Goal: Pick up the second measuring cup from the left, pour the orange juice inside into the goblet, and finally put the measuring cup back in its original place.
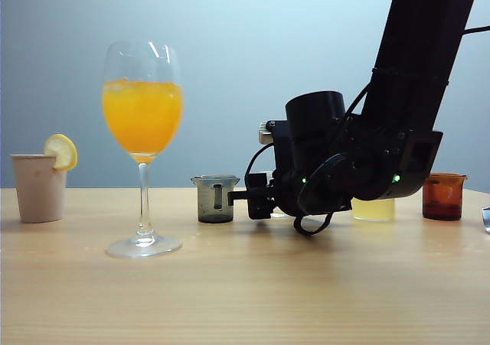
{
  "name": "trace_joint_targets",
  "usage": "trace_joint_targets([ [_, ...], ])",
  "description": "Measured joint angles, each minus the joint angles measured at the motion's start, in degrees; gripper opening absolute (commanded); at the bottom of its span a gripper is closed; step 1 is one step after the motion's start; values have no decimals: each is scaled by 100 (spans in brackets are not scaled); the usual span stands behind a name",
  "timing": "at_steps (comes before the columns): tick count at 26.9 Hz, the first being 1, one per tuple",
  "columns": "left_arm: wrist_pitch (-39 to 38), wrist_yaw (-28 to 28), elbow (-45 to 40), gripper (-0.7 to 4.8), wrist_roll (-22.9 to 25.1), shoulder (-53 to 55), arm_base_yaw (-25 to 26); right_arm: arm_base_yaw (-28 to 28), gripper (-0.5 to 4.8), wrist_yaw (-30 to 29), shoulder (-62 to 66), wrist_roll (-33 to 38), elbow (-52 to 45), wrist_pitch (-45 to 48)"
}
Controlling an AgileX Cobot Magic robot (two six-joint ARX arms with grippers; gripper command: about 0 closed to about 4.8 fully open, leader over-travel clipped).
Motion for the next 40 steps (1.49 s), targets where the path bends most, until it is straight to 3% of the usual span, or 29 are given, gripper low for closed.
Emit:
trace_joint_targets([
  [8,0,0,0,-6,2,0,0,0,277,0,-2,0,0,-85],
  [20,-17,2,0,-6,0,0,0,7,279,2,-22,11,0,-195],
  [24,-17,0,0,-6,0,0,0,26,310,2,-96,11,0,-490],
  [40,2,2,0,-6,0,-7,0,125,310,15,-509,4,-13,-1499],
])
